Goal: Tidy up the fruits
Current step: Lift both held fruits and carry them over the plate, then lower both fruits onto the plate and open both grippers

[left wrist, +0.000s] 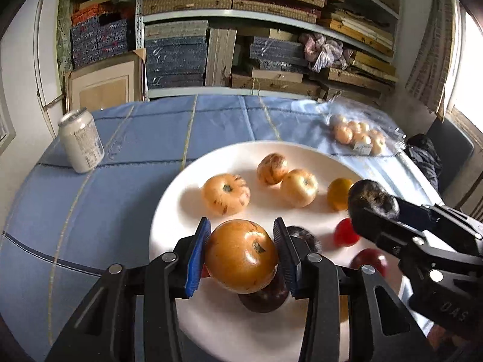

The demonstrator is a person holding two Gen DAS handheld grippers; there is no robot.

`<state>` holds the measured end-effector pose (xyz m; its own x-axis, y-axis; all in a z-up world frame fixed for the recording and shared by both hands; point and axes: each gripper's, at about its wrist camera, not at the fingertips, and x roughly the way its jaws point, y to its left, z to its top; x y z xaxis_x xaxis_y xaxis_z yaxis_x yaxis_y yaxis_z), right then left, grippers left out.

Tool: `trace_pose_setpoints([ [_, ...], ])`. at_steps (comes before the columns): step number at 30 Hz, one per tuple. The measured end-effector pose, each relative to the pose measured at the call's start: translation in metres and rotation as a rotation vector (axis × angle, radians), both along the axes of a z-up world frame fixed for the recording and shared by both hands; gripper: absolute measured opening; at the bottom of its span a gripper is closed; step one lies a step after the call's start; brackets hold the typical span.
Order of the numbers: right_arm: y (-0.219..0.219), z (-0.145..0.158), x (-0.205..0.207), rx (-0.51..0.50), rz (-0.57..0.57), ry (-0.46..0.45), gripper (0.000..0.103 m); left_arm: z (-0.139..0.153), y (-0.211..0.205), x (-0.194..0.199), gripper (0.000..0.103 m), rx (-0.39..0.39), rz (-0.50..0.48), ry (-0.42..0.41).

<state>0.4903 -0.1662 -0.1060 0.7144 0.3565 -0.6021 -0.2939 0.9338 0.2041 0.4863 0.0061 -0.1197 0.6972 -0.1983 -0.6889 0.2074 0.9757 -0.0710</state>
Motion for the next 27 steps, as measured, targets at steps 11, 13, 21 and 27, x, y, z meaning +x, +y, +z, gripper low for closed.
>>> trace_pose_setpoints([
  [11,0.005,-0.011,0.011,-0.001,0.012,-0.003,0.046,-0.003,0.003,0.001,0.044,0.027,0.012,-0.017],
  [13,0.002,-0.008,0.008,0.006,0.004,-0.028,0.058,-0.001,0.001,-0.001,0.045,0.046,0.015,-0.037],
  [21,-0.002,0.004,0.002,0.022,0.007,-0.063,0.059,0.008,-0.002,-0.007,0.060,0.074,0.034,-0.086],
  [27,-0.001,0.019,-0.009,0.025,0.009,-0.097,0.059,0.022,-0.003,-0.016,0.064,0.084,0.043,-0.135],
])
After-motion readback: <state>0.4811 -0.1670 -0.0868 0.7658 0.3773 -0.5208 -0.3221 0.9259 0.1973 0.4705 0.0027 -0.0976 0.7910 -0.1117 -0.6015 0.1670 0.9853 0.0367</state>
